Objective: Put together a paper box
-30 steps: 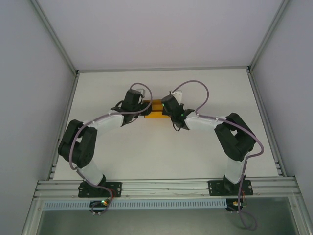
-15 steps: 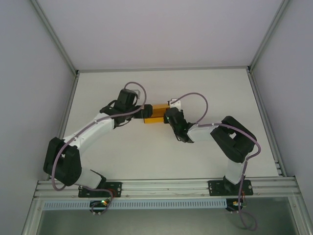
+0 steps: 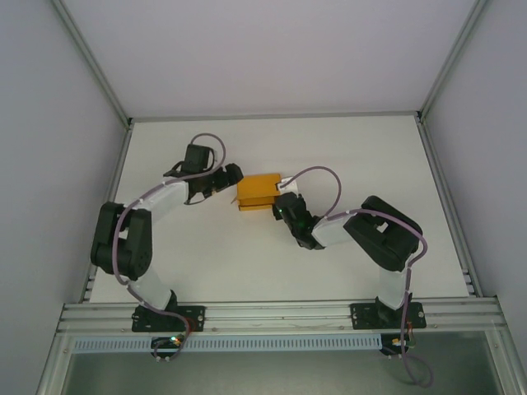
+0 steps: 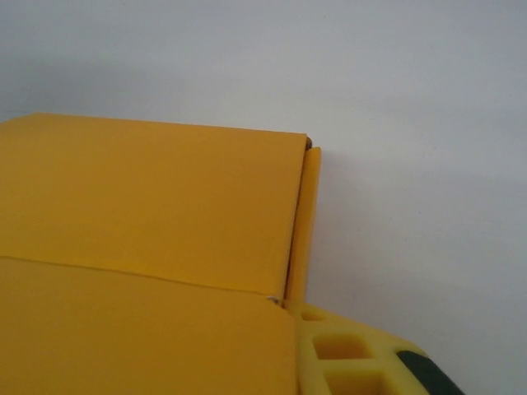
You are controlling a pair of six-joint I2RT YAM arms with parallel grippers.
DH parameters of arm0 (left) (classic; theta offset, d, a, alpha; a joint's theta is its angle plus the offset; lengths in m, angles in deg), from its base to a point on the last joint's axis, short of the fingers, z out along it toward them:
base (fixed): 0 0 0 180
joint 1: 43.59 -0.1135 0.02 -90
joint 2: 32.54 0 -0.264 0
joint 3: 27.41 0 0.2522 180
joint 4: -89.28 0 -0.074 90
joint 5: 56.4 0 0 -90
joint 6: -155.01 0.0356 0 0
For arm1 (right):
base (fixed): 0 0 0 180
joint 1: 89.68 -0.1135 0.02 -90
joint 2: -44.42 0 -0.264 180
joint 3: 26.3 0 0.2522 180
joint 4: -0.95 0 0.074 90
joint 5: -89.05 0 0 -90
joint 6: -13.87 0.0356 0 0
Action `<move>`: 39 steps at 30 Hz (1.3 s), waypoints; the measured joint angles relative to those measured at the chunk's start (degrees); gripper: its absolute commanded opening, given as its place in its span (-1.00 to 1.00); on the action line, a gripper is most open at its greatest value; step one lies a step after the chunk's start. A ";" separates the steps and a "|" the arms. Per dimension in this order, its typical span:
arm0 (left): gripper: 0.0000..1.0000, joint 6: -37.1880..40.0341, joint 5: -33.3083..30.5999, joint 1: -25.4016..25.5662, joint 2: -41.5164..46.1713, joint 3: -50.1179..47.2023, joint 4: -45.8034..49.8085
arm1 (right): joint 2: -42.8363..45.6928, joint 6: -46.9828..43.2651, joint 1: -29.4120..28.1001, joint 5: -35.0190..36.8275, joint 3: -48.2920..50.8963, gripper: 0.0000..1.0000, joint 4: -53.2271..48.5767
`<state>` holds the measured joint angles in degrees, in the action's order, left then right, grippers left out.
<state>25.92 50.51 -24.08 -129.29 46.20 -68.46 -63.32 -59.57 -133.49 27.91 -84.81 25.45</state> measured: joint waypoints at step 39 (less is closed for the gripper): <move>-0.50 -10.58 20.63 -8.85 -17.64 -7.93 -38.42 | 6.38 19.39 17.75 -38.88 -12.35 0.99 -25.11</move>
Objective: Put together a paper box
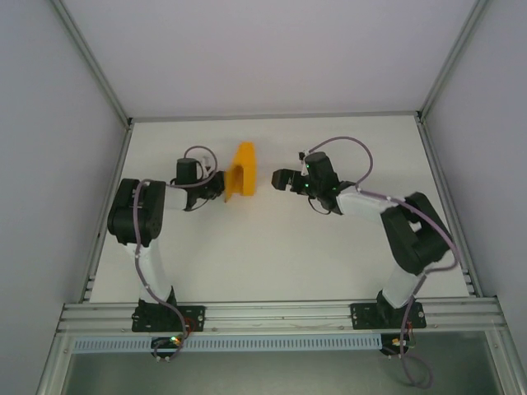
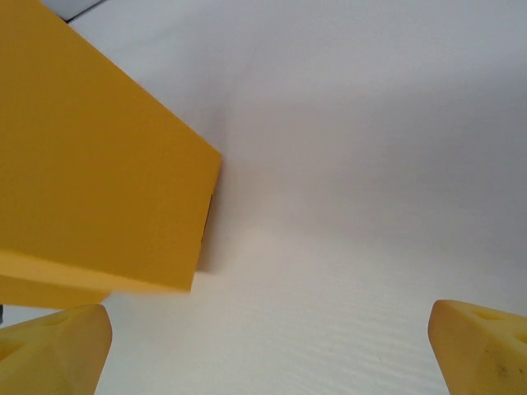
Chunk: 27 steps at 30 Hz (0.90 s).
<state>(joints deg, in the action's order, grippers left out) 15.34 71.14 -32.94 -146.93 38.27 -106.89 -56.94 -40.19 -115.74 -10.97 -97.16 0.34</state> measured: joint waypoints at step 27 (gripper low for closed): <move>-0.23 7.54 -6.62 0.17 5.42 8.00 17.97 | -6.03 -9.27 6.03 -6.80 -22.45 0.99 -7.41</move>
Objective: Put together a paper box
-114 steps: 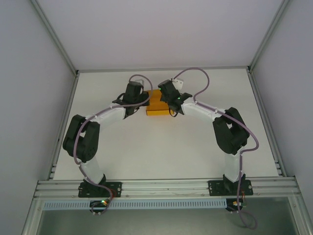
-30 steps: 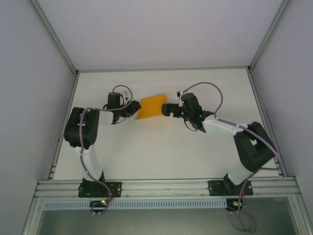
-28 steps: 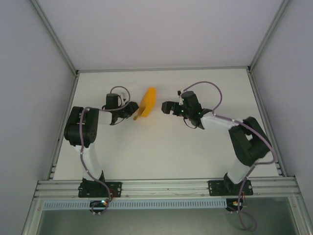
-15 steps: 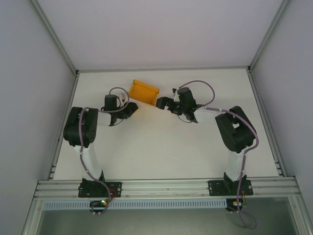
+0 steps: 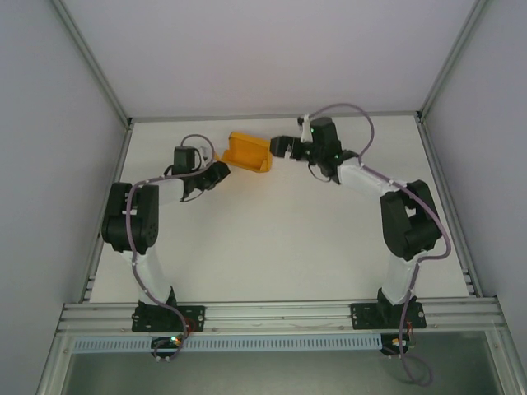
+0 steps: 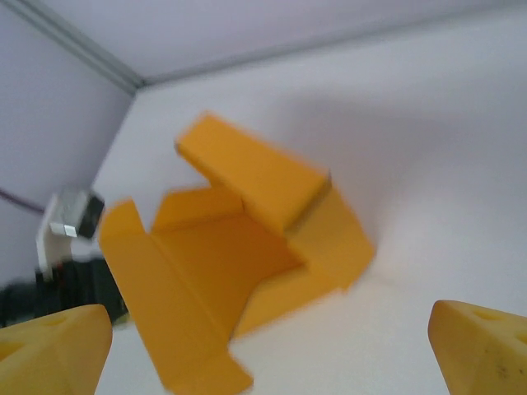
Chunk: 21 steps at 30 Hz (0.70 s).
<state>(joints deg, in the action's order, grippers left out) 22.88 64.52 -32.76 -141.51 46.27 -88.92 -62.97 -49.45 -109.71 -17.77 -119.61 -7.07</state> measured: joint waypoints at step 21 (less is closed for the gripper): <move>-0.23 0.85 -0.50 1.20 -11.41 20.59 4.96 | -44.33 -0.24 1.03 -16.50 -57.83 0.52 -25.00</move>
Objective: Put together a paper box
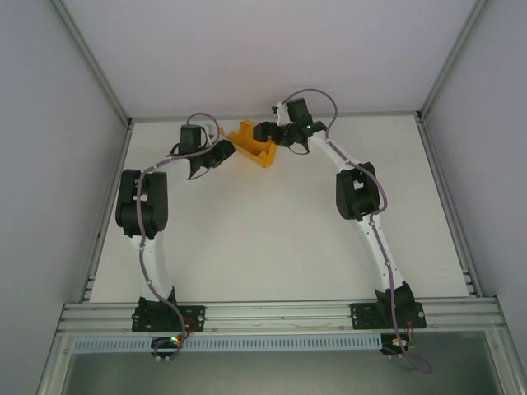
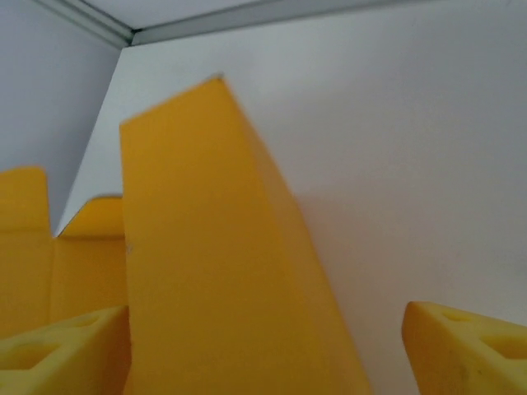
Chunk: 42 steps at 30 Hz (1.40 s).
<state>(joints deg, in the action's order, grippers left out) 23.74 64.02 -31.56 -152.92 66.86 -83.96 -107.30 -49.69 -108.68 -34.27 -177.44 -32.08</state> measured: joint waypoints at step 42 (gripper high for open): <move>-0.12 27.28 -1.97 18.18 1.53 5.73 22.05 | 69.57 26.05 -7.98 31.54 96.30 0.76 27.34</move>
<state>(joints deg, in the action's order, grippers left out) 51.01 62.05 -13.37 -151.39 72.59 -61.91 -37.73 -23.64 -116.66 -2.73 -81.14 -4.73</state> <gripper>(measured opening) 0.440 0.864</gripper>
